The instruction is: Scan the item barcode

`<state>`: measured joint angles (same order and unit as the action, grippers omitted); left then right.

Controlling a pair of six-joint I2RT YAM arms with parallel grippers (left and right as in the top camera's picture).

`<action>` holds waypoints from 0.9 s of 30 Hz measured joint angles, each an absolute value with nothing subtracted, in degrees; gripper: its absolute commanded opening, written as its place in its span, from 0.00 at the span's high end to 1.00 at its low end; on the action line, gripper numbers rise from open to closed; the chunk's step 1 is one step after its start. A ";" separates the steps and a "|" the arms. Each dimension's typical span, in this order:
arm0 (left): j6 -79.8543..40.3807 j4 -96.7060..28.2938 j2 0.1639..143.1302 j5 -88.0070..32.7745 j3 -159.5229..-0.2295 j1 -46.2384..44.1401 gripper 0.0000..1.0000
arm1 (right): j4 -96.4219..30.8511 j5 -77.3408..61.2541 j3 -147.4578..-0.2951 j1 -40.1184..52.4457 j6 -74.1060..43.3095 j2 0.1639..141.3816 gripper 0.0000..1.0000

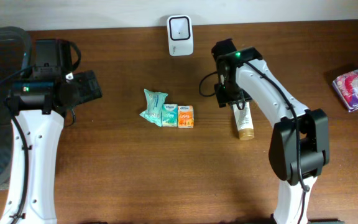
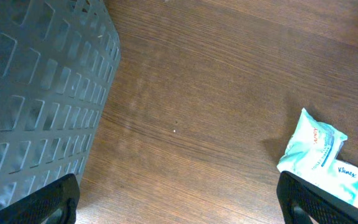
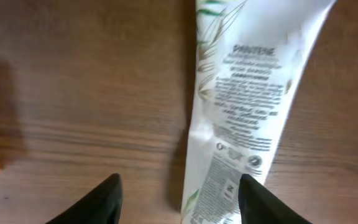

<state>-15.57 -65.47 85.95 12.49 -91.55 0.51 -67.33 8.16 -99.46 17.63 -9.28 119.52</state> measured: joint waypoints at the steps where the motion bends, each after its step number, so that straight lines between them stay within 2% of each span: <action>1: -15.57 -65.41 85.95 12.47 -91.55 0.51 0.01 | -63.35 8.16 -96.75 17.67 -9.28 119.22 0.46; 6: -15.57 -65.43 85.93 12.49 -91.55 0.51 0.01 | -59.02 14.04 -89.30 17.67 -9.28 119.20 0.45; 11: -15.57 -65.43 85.95 12.49 -91.55 0.51 0.01 | -57.06 16.71 -88.99 17.67 -9.30 119.20 0.45; 12: -15.57 -65.43 85.95 12.49 -91.55 0.51 0.01 | -57.01 16.80 -88.99 17.67 -9.28 119.20 0.38; 21: -15.57 -65.43 85.95 12.49 -91.55 0.51 0.01 | -56.51 23.46 -88.92 17.67 -9.28 120.77 0.38; 23: -15.57 -65.43 85.95 12.47 -91.55 0.51 0.01 | -55.51 25.10 -88.01 17.61 -9.43 121.91 0.46; 24: -15.57 -65.43 85.93 12.49 -91.55 0.51 0.01 | -54.35 26.22 -86.85 17.54 -9.63 122.02 0.56; 25: -15.57 -65.41 85.93 12.49 -91.55 0.51 0.01 | -53.43 27.16 -85.93 17.37 -10.13 121.99 0.71; 26: -15.57 -65.41 85.95 12.49 -91.55 0.51 0.01 | -52.53 28.42 -84.88 16.84 -10.11 121.99 0.92; 27: -15.57 -65.41 85.95 12.49 -91.55 0.51 0.01 | -52.29 28.99 -84.62 16.36 -10.52 121.99 0.96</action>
<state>-15.57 -65.41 85.95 12.49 -91.55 0.51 -52.29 28.99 -84.62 16.36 -10.52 121.99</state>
